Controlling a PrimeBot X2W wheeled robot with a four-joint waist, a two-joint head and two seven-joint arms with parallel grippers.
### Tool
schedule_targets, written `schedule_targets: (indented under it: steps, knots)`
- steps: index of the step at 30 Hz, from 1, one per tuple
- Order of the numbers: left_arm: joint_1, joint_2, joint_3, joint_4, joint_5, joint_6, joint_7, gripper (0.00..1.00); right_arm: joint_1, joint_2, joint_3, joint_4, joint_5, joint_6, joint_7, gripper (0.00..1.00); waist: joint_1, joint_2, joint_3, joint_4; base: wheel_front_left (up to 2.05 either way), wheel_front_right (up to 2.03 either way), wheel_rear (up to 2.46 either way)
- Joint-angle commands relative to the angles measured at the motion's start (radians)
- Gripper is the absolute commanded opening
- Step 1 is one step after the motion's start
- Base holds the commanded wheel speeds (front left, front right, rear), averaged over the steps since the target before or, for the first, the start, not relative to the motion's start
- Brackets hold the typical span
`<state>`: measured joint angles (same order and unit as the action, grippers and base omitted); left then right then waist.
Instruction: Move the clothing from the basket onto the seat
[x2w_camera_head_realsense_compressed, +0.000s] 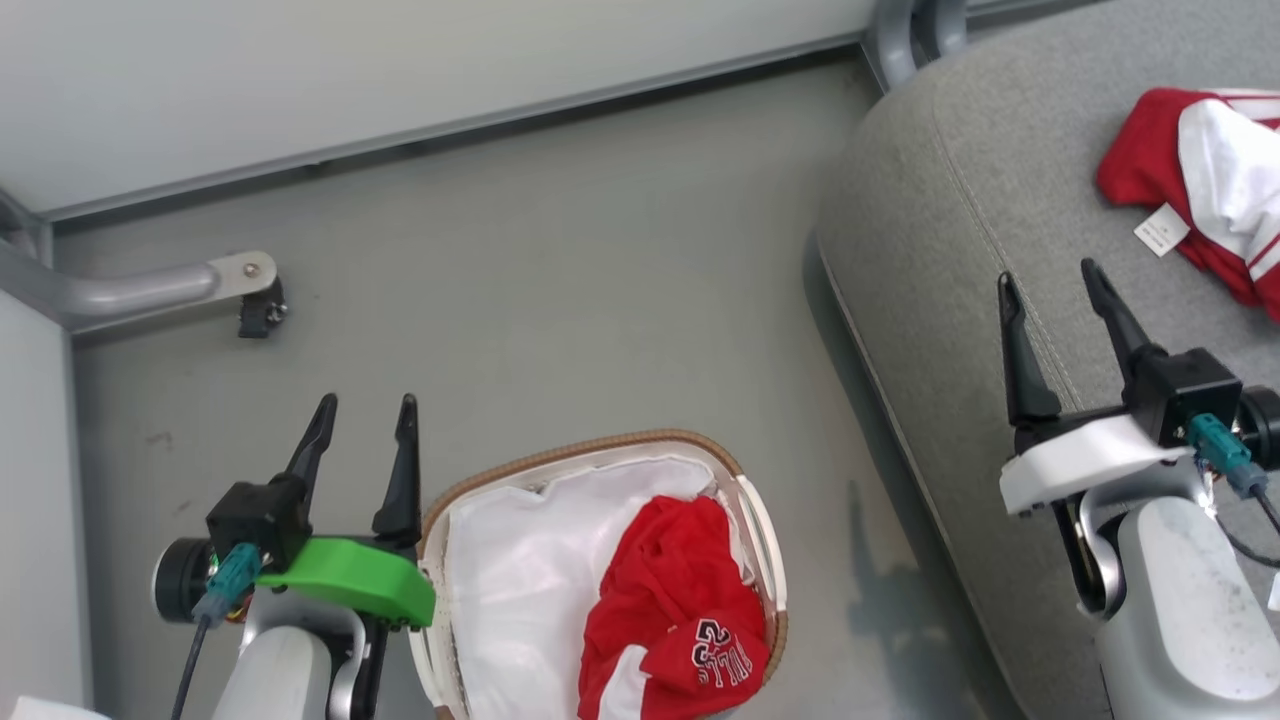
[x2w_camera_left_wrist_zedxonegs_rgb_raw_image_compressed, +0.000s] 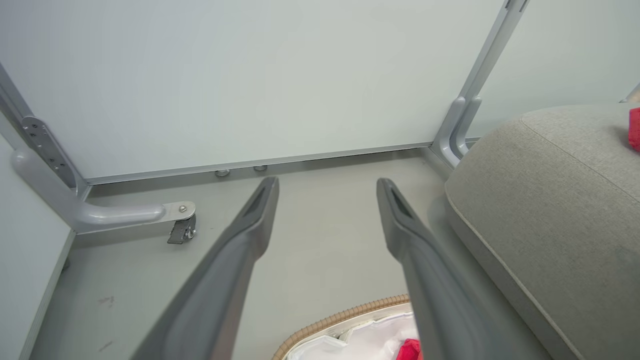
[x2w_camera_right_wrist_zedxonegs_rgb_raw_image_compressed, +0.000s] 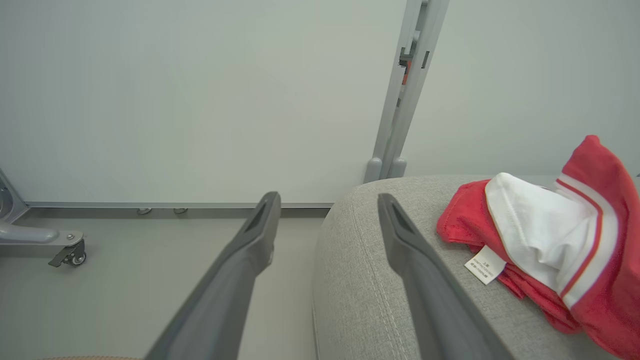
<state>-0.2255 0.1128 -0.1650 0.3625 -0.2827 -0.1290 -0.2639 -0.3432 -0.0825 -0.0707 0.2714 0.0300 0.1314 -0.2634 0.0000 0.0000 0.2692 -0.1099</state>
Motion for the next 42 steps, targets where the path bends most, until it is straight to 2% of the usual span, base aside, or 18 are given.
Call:
schedule_targets:
  steps: [1, 6, 16, 23, 34, 42]
  knots:
    - [0.024, -0.004, 0.017, 0.003, 0.016, -0.003, -0.001, 1.0, 0.026, -0.001, 0.001, 0.002, 0.01, -0.001, -0.002, 1.0, 0.0, 0.0, -0.059, 0.051, 0.0, 0.0, 0.0]
    - [0.075, -0.025, 0.083, 0.01, 0.044, -0.003, -0.001, 1.0, 0.083, 0.009, 0.017, 0.007, 0.015, -0.001, -0.002, 1.0, 0.0, 0.0, -0.113, 0.076, 0.0, 0.0, 0.0]
    - [0.174, -0.045, 0.121, 0.018, 0.041, -0.003, -0.001, 1.0, 0.186, 0.016, 0.041, 0.037, 0.034, -0.001, -0.002, 1.0, 0.0, 0.0, -0.197, 0.089, 0.0, 0.0, 0.0]
    - [0.211, -0.056, 0.145, 0.009, 0.041, -0.003, -0.001, 1.0, 0.231, 0.02, 0.049, 0.039, 0.043, -0.001, -0.002, 1.0, 0.0, 0.0, -0.208, 0.081, 0.0, 0.0, 0.0]
    - [0.153, -0.06, 0.077, 0.032, 0.004, -0.003, -0.001, 1.0, 0.167, 0.025, 0.082, 0.016, 0.046, -0.001, -0.002, 1.0, 0.0, 0.0, -0.122, 0.033, 0.0, 0.0, 0.0]
    - [0.049, -0.018, -0.068, 0.083, -0.076, -0.003, -0.001, 1.0, 0.078, 0.029, 0.113, -0.014, 0.053, -0.001, -0.002, 1.0, 0.0, 0.0, 0.01, -0.03, 0.0, 0.0, 0.0]
